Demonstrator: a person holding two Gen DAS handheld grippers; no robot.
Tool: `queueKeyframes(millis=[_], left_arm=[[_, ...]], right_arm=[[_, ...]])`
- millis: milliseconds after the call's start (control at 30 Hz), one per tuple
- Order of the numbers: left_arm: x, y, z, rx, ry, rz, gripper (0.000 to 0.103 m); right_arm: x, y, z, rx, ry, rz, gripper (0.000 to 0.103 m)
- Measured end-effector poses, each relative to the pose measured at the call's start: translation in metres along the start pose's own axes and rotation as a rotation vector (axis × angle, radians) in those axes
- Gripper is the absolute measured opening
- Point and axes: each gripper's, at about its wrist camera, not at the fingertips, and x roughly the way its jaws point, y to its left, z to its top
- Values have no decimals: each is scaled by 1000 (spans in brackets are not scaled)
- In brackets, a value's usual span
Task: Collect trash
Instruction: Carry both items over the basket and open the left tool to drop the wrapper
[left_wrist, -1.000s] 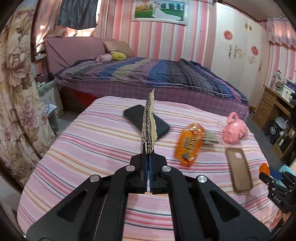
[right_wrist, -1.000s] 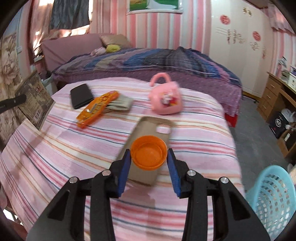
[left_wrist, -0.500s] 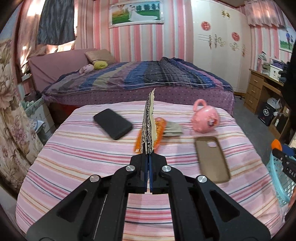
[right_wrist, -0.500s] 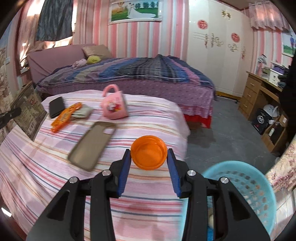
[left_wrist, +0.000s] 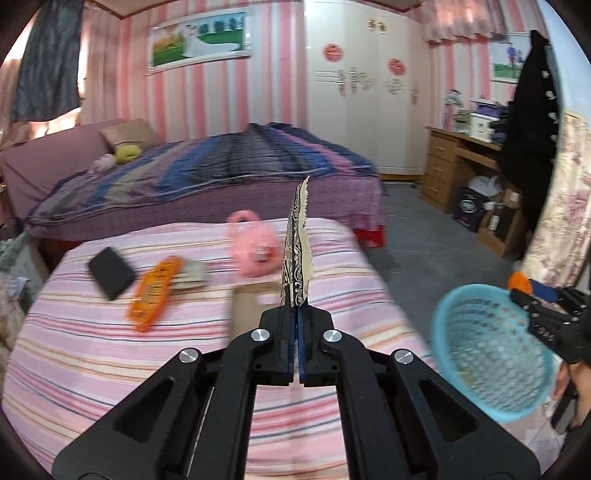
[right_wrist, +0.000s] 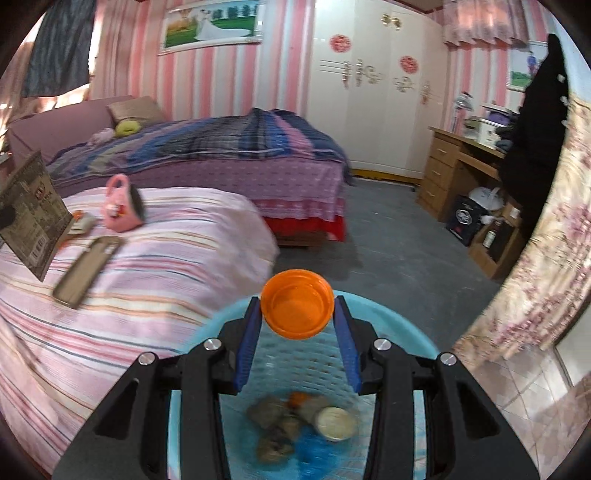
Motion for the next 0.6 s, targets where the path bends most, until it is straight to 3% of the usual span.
queueKeyframes(millis=[333,600], left_arm=[[8,-121,-4,75,19,-168,0],[29,-167,-22,103,75,-237,0]], right_arm=[[4,-69,-16,118,10,-39,40],[6,-92,-23,151,19,-58,40]])
